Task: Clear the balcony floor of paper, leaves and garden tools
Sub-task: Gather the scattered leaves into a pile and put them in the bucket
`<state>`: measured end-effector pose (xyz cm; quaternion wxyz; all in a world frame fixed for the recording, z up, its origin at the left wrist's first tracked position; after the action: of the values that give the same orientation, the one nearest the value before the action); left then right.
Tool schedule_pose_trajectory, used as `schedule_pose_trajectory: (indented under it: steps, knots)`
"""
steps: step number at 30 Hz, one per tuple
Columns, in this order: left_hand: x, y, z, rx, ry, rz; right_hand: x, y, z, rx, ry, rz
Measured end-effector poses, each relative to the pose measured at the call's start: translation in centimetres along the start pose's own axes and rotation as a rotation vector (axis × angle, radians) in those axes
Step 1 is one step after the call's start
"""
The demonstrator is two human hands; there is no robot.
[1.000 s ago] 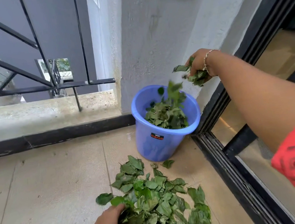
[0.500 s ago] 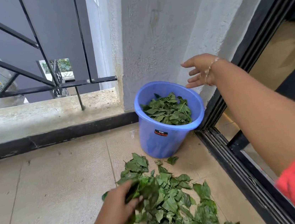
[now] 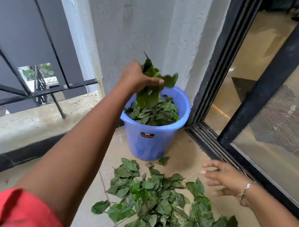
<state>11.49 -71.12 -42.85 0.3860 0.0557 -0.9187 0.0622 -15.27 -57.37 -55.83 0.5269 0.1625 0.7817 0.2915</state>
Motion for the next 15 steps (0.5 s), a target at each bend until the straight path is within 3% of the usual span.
schedule_pose_trajectory:
  steps: [5, 9, 12, 14, 15]
  knots:
    - [-0.5, -1.6, 1.2, -0.113, -0.013, -0.033, 1.6, -1.1, -0.2, 0.019, 0.000, 0.030]
    - [-0.2, 0.0, 2.3, -0.281, -0.216, -0.010, 2.9, -1.9, -0.2, -0.035, 0.021, 0.087]
    - [0.7, 3.2, 2.2, -0.077, -0.451, 0.140, 4.4, -3.0, -0.6, -0.065, 0.185, 0.116]
    - [0.2, 7.2, 3.2, 0.092, -0.309, 0.283, 5.9, -3.7, -0.5, -0.092, 0.407, 0.162]
    - [-0.6, 9.8, 4.5, 0.094, -0.190, 0.310, 6.9, -4.0, -0.4, -0.120, 0.513, 0.201]
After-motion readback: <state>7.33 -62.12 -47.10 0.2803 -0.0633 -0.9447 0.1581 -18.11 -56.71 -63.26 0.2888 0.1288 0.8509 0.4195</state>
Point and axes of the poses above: each hand's wrist, its own y-axis away from the middle knuckle, its own z-axis out of the palm, x = y × z, the point moved 3 cm from there along -y, towards the middle knuckle, and after that the axes turned 4 degrees about -y, right-handed, at the moved point
